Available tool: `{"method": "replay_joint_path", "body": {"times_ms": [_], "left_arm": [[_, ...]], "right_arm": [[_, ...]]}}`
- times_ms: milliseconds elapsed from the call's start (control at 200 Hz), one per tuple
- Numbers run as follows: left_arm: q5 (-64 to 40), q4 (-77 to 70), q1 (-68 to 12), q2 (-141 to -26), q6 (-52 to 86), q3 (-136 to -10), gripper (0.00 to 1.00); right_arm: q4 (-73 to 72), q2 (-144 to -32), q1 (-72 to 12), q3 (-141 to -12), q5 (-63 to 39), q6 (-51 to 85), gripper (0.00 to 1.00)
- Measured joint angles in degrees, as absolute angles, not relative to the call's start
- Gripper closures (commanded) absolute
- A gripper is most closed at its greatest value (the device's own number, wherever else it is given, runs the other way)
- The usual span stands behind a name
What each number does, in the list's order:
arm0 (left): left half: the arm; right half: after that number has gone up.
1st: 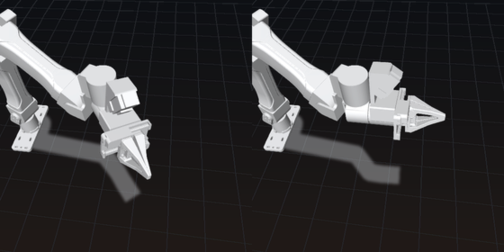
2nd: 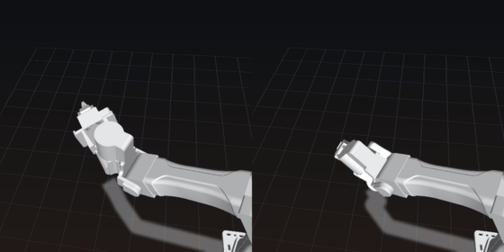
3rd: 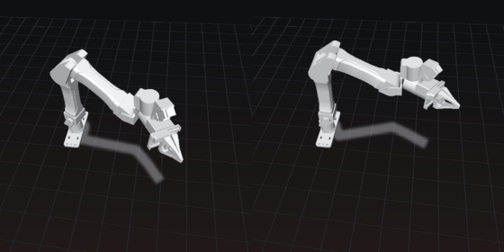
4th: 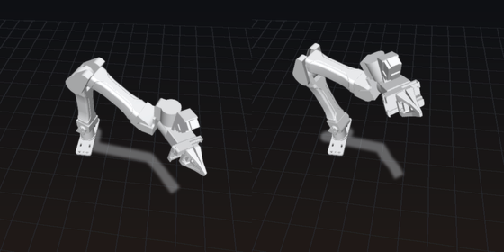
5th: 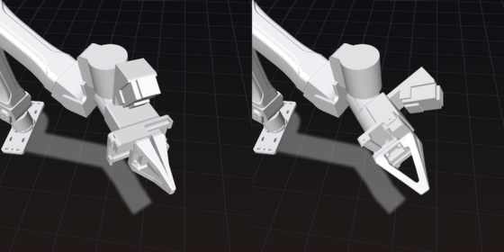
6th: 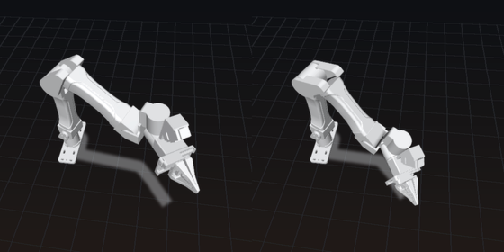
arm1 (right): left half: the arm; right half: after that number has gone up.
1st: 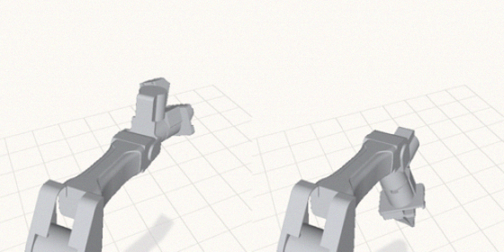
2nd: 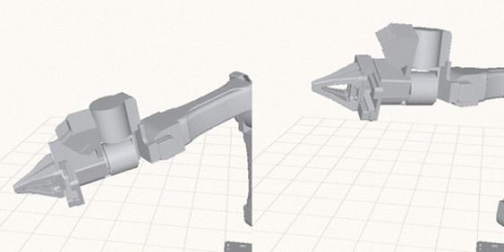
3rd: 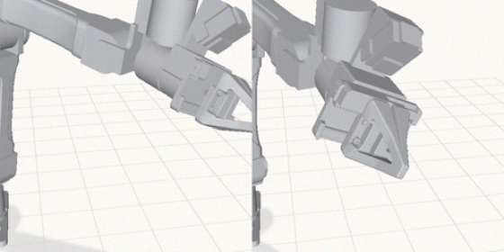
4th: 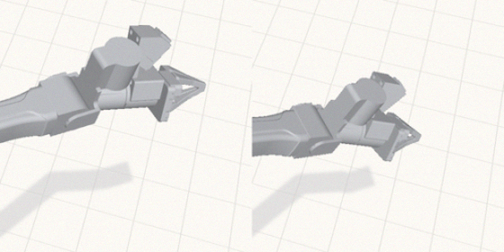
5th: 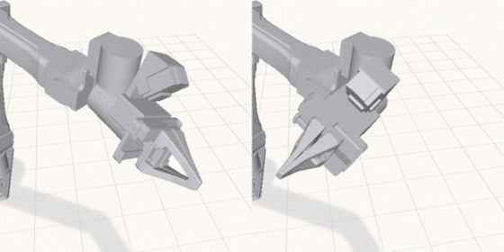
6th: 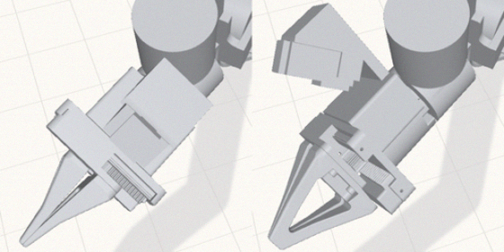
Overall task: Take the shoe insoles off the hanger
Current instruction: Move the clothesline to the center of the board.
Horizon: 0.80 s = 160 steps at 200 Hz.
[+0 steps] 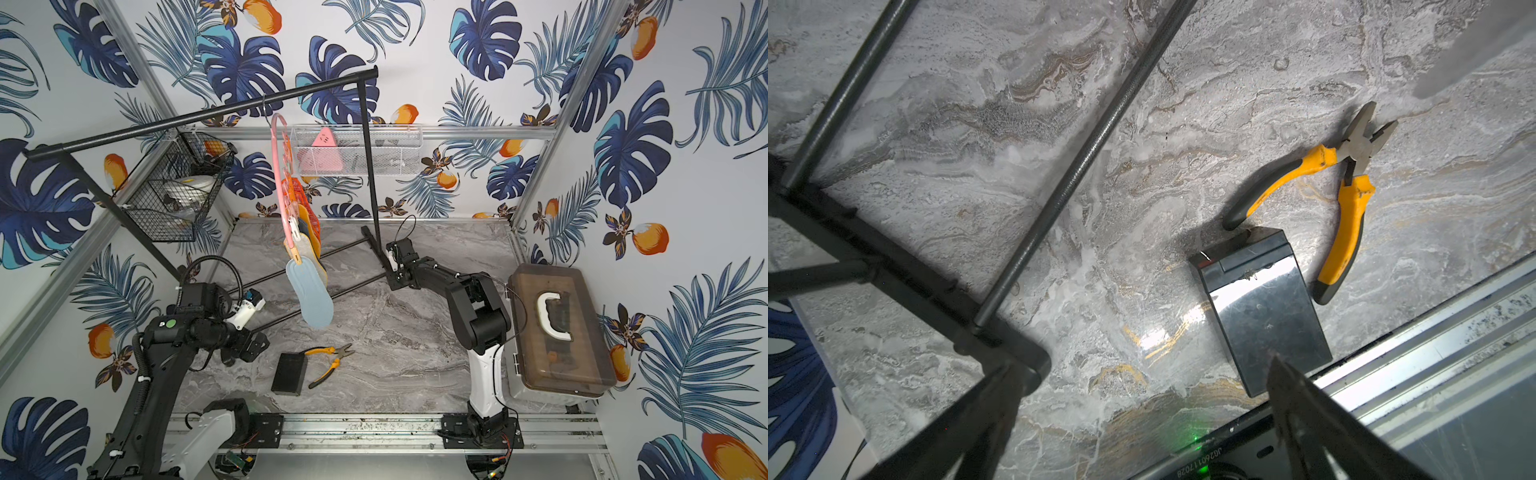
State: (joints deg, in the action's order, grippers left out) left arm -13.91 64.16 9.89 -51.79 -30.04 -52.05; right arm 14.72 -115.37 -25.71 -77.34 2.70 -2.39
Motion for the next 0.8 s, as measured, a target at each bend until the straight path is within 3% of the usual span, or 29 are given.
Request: {"method": "replay_joint_path", "body": {"times_ms": [801], "left_arm": [[-15.20, 64.07, 9.89, -51.75, -30.11, -52.05, 0.01]], "right_arm": [[11.99, -88.53, -19.64, -46.59, 13.54, 17.06, 0.67]]}}
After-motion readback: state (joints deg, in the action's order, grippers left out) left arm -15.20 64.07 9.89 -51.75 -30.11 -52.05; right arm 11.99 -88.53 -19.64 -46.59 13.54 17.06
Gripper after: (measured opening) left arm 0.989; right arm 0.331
